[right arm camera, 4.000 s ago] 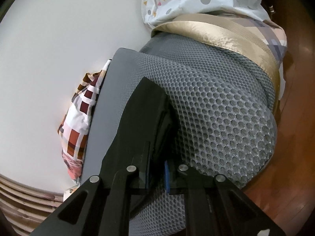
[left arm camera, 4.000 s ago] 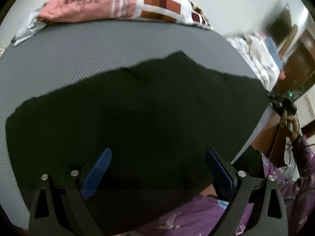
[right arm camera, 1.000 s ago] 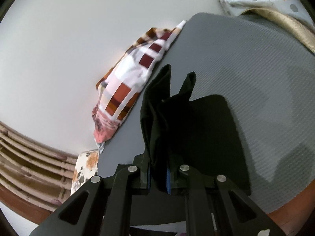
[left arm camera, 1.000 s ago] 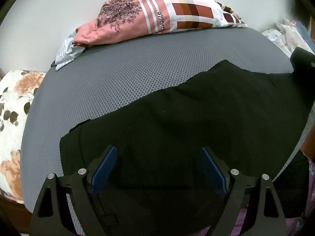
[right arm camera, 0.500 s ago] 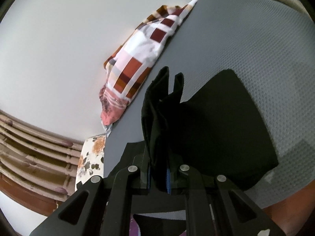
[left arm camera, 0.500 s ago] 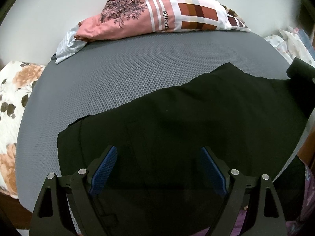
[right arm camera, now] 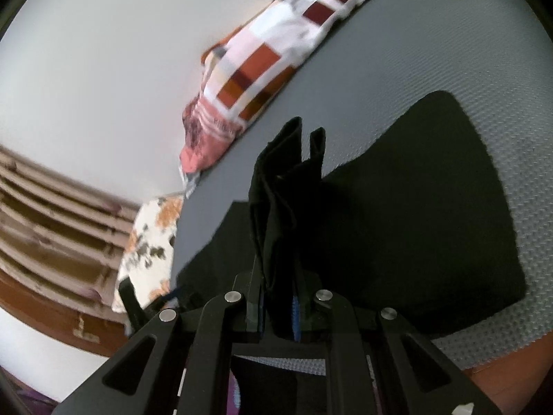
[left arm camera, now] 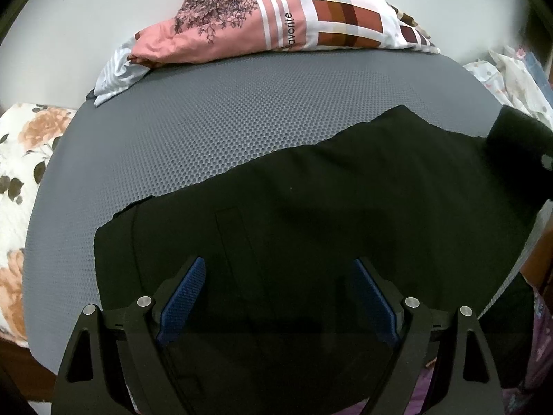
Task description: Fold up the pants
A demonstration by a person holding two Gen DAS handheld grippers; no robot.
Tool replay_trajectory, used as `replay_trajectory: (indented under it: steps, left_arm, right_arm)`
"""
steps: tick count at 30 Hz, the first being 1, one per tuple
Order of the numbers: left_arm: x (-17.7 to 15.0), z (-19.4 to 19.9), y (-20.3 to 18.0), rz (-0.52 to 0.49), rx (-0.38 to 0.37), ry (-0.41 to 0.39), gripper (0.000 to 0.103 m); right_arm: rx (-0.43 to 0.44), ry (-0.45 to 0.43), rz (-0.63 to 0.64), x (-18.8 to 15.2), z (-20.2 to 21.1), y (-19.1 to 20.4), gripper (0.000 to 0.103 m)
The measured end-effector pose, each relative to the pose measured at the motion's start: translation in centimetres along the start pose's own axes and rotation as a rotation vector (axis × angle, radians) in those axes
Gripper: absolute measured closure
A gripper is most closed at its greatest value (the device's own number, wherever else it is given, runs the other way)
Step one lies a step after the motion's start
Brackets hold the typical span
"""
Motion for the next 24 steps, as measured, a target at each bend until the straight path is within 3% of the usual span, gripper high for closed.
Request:
replay_trajectory:
  steps: [11,24]
  left_arm:
    - [-0.2,-0.2,0.0,0.004,-0.009,0.005,0.017]
    - [-0.4,-0.6,0.1,0.012,-0.029,0.022,0.017]
  right_arm:
    - [-0.037,0.085,0.141,-3.2,-4.7,4.4,0.091]
    - [-0.137,0.099,0.276,-5.4,-6.1,6.0,0.089]
Point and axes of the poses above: each gripper's, at about its wrist camera, not at the fingertips, and z roughly against the way its jaws point, y to its left, x to its top, the point moved 7 cm from there along -z, roughly the way its jaws point, and after that the axes turned 7 degrees about -x, right-handed, at the moved point
